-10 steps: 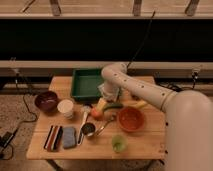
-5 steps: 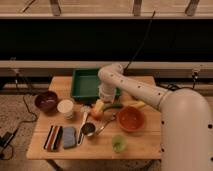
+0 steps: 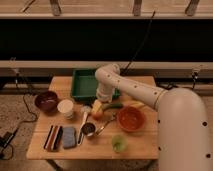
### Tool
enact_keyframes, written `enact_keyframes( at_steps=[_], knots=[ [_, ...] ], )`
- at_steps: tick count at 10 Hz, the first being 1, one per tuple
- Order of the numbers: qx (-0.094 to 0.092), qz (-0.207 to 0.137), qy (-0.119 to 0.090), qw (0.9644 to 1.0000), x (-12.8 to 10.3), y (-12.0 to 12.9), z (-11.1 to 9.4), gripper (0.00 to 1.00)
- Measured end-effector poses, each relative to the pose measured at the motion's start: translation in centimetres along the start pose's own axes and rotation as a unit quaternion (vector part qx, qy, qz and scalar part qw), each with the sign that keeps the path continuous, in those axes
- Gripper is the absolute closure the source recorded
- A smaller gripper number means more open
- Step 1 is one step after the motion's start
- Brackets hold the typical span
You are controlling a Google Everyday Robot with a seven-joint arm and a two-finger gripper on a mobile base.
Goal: Place apple in red bowl
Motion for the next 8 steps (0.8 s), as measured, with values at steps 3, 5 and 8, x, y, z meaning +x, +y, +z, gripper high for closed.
enact_keyframes(
  at_steps=[3, 5, 8],
  knots=[
    [-0.002, -0.007, -0.003, 1.0000, 0.4, -0.2, 0.4, 0.20],
    [-0.001, -0.013, -0.006, 0.9999, 0.4, -0.5, 0.9, 0.20],
    [0.002, -0.021, -0.013, 0.9997, 0.0, -1.3, 1.7, 0.22]
  ],
)
